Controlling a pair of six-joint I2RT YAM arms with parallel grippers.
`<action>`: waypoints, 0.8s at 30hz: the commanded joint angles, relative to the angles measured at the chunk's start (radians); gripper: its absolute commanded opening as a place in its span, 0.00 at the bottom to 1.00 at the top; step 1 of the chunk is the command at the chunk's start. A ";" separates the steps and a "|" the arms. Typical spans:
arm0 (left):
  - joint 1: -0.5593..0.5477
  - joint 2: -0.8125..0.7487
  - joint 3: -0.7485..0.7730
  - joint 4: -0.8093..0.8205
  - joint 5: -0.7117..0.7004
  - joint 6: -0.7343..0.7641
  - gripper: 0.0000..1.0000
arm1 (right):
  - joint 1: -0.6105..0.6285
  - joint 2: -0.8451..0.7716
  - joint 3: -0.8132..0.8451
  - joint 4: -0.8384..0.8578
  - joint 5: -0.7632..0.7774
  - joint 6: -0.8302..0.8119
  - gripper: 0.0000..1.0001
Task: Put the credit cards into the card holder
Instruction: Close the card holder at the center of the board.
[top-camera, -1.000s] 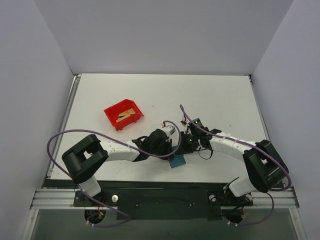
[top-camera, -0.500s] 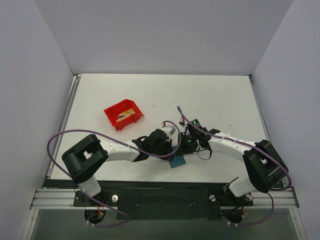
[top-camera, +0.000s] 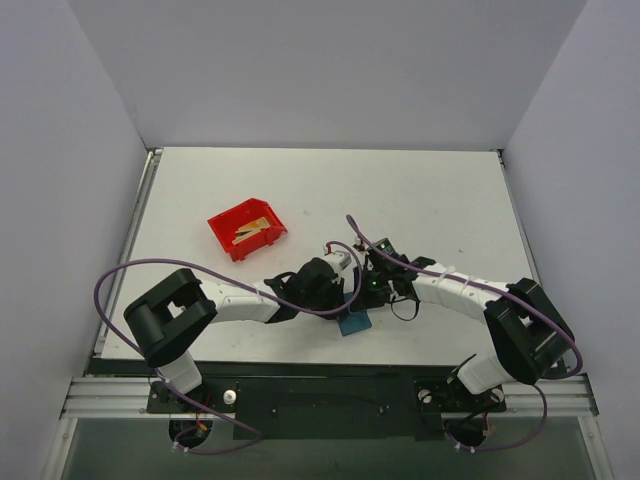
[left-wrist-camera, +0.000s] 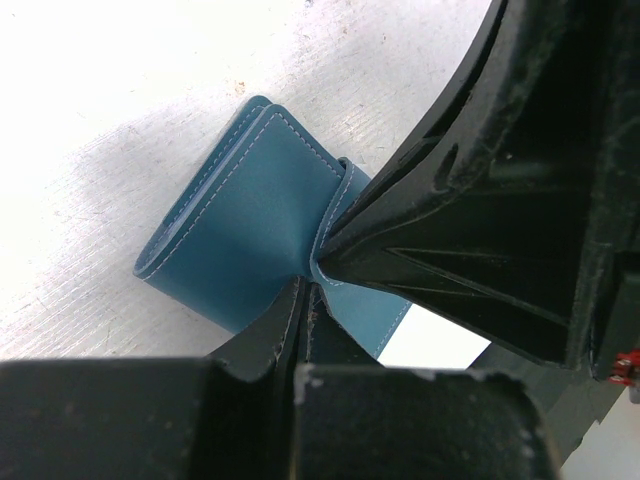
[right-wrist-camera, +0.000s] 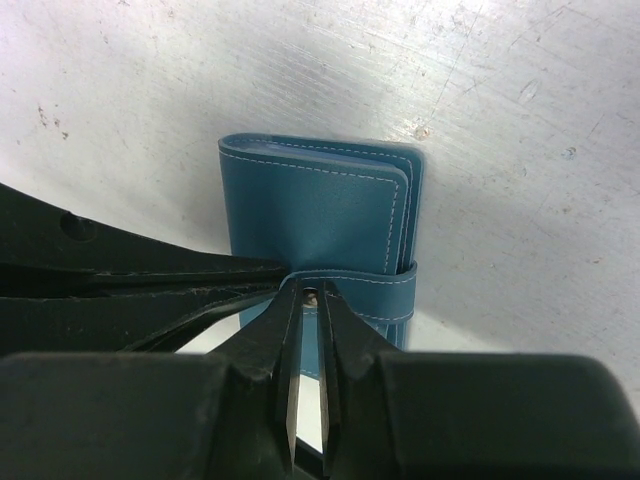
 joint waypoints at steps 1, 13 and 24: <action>-0.006 0.026 0.015 -0.051 -0.002 0.010 0.00 | 0.020 0.028 0.020 -0.071 0.067 -0.021 0.03; -0.006 0.026 0.012 -0.049 0.000 0.009 0.00 | 0.038 0.022 0.043 -0.127 0.155 -0.028 0.02; -0.006 0.023 0.009 -0.049 -0.002 0.007 0.00 | 0.072 0.056 0.060 -0.155 0.218 -0.033 0.02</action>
